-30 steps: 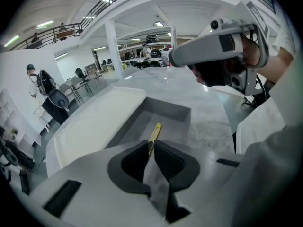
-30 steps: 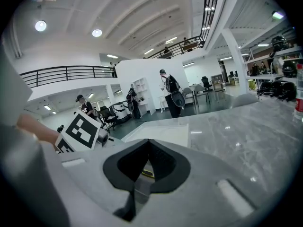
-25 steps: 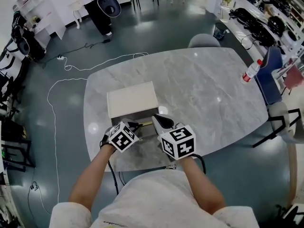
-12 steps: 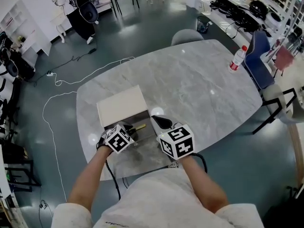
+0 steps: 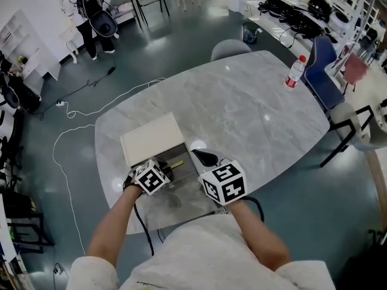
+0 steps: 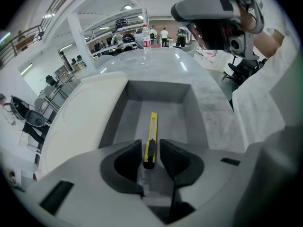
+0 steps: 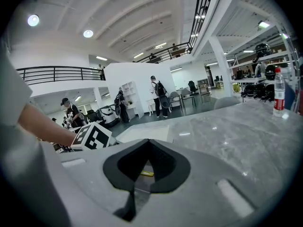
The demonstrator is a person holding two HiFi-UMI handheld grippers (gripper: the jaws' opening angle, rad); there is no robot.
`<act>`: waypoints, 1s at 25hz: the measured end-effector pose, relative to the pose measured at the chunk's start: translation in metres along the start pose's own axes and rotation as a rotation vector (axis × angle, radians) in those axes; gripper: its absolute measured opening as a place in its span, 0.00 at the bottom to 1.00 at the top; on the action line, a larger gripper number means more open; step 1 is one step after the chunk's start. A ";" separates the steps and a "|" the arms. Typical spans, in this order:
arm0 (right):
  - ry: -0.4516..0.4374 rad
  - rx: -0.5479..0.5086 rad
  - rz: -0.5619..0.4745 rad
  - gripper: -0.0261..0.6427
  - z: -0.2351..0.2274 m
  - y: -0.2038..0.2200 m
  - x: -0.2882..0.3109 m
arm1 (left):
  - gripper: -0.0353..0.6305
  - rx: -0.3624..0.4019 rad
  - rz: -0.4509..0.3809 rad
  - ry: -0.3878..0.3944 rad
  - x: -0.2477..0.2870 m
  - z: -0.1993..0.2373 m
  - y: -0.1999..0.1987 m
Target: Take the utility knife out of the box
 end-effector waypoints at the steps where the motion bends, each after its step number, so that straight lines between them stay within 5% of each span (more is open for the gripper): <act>1: 0.002 0.000 -0.001 0.05 0.000 -0.001 -0.001 | 0.20 0.001 0.004 0.002 0.000 0.001 0.000; 10: 0.026 0.007 -0.012 0.05 0.001 0.000 -0.008 | 0.20 -0.008 0.025 0.045 0.005 0.002 0.006; 25: 0.060 0.037 -0.025 0.05 0.004 0.004 -0.025 | 0.14 -0.142 0.037 0.057 0.005 0.002 0.012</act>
Point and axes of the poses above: the fingertips, and each gripper's own axes: x forward along the fingers, z to its left, y out of its underside, the point moved 5 cm from there along -x, backward along the fingers, and after that the axes turned 6 degrees about -z, right-handed, at the moved point
